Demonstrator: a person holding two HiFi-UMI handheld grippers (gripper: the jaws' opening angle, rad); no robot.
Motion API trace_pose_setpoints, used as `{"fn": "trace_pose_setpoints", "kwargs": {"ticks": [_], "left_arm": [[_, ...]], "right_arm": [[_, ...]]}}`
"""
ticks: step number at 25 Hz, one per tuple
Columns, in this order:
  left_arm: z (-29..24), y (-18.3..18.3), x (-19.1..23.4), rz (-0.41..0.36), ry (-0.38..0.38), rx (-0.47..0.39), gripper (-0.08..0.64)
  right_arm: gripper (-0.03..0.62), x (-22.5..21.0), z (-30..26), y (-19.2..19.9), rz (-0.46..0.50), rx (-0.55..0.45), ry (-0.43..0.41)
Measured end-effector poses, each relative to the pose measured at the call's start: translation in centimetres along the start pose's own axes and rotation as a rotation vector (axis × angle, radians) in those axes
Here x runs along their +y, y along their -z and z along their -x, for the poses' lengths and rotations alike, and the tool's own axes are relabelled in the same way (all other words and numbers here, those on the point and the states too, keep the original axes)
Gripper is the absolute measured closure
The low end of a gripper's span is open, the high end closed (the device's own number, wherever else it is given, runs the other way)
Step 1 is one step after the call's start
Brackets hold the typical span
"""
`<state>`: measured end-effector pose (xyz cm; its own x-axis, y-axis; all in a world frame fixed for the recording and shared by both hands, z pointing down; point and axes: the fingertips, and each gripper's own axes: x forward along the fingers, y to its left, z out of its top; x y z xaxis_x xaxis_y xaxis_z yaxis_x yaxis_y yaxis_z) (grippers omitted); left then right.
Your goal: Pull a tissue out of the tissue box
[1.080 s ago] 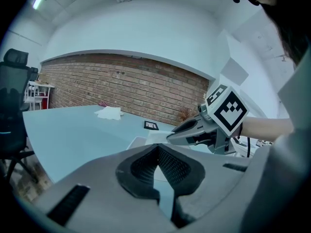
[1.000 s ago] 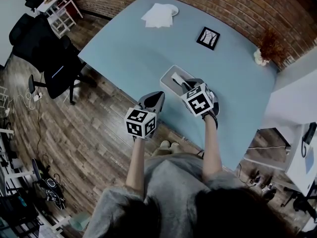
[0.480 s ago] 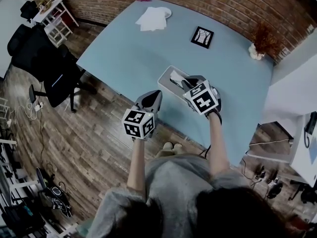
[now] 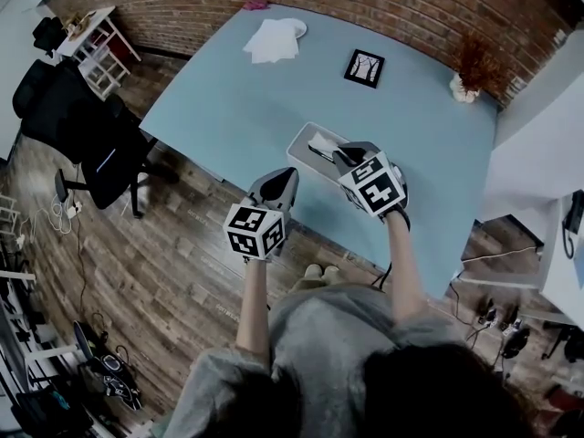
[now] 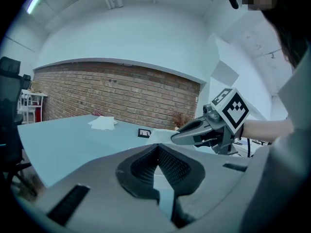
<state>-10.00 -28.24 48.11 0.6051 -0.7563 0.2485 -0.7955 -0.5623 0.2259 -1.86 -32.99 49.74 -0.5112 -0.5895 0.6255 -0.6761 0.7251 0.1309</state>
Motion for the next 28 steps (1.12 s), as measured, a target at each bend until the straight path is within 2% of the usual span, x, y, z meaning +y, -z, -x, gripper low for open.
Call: {"fn": "trace_pose_setpoints", "kwargs": {"ticks": [17, 28], "left_arm": [[-0.2, -0.9, -3.0, -0.056, 0.054, -0.013, 0.557], [0.7, -1.6, -4.8, -0.084, 0.055, -0.041, 0.557]], "right_arm": [[0.589, -0.6, 3.8, 0.3, -0.029, -0.076, 0.051], [0.590, -0.5, 7.4, -0.4, -0.073, -0.193, 0.051]]}}
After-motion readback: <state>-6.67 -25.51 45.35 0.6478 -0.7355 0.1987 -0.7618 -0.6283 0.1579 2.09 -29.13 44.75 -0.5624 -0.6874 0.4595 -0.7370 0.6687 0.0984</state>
